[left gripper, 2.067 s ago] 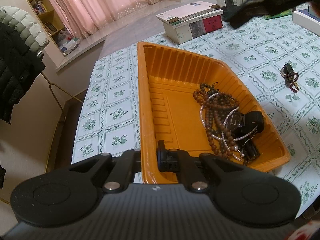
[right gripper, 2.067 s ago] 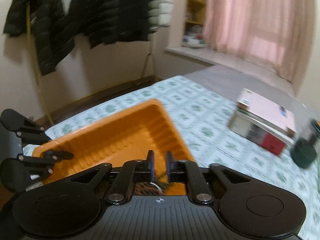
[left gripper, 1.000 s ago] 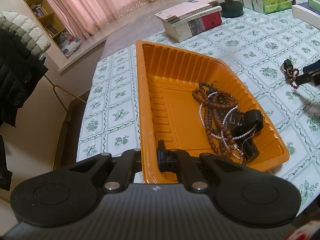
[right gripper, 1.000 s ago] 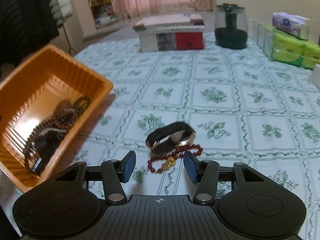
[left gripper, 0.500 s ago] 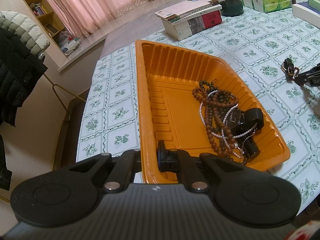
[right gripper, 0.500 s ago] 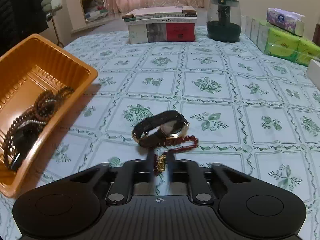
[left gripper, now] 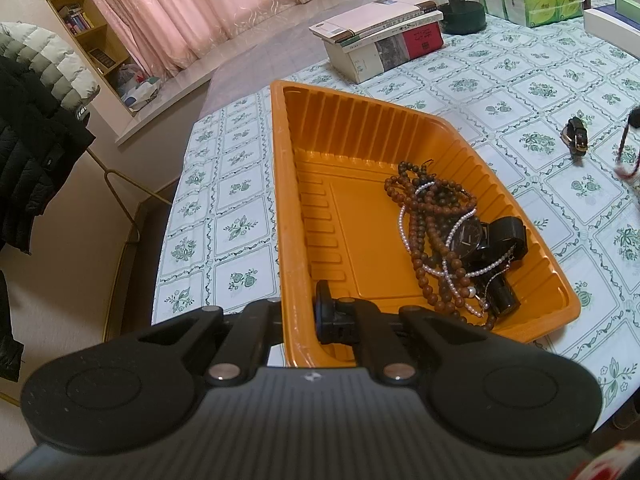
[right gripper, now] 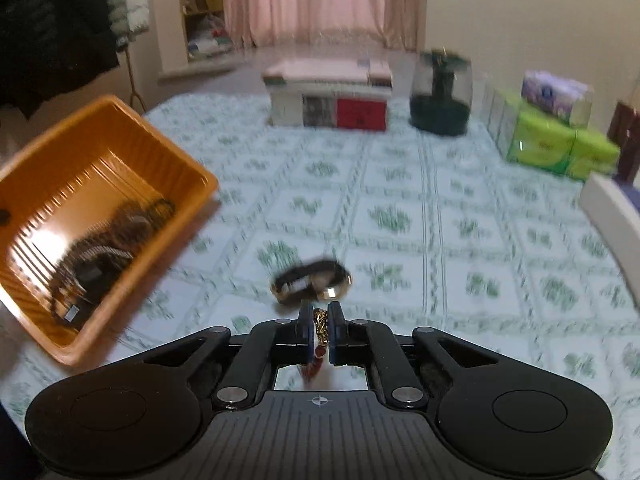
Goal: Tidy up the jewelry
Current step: 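Grasp the red bead bracelet with gold charm with the right gripper, then carry the red bead bracelet into the tray and open the right gripper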
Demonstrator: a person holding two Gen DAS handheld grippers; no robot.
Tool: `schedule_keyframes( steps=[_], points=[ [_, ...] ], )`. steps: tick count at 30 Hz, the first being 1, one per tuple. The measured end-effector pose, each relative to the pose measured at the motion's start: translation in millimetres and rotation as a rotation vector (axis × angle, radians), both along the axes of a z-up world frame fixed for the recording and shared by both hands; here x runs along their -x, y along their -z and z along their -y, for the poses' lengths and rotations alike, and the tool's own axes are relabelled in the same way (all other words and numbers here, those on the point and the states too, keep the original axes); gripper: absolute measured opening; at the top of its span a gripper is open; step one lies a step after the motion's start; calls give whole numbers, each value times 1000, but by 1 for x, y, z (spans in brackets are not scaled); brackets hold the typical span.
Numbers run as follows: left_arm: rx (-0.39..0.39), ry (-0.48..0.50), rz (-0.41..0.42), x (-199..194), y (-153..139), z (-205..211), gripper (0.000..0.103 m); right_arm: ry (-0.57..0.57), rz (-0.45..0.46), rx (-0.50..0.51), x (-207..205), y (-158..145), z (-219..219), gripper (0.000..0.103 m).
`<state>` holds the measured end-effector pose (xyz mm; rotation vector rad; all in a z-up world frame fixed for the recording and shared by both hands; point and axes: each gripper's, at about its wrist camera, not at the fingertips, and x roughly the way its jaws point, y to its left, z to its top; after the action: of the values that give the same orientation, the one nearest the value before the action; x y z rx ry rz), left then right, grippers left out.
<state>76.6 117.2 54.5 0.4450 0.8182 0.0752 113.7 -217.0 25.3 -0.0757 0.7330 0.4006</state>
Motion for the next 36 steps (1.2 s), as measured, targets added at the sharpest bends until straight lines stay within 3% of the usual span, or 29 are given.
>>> schedule_keyframes(
  steps=[8,16,26,36],
  points=[
    [9,0,4,0,0,0,4,-119,82,-39,2,-57,-31,6],
    [20,1,8,1,1,-2,4,-344,97,-100,1,-87,-104,6],
    [32,2,10,2,2,-4,4,-528,45,-52,5,-68,-185,6],
    [44,1,12,2,2,-7,4,-553,-42,-29,4,-39,-202,6]
  ],
)
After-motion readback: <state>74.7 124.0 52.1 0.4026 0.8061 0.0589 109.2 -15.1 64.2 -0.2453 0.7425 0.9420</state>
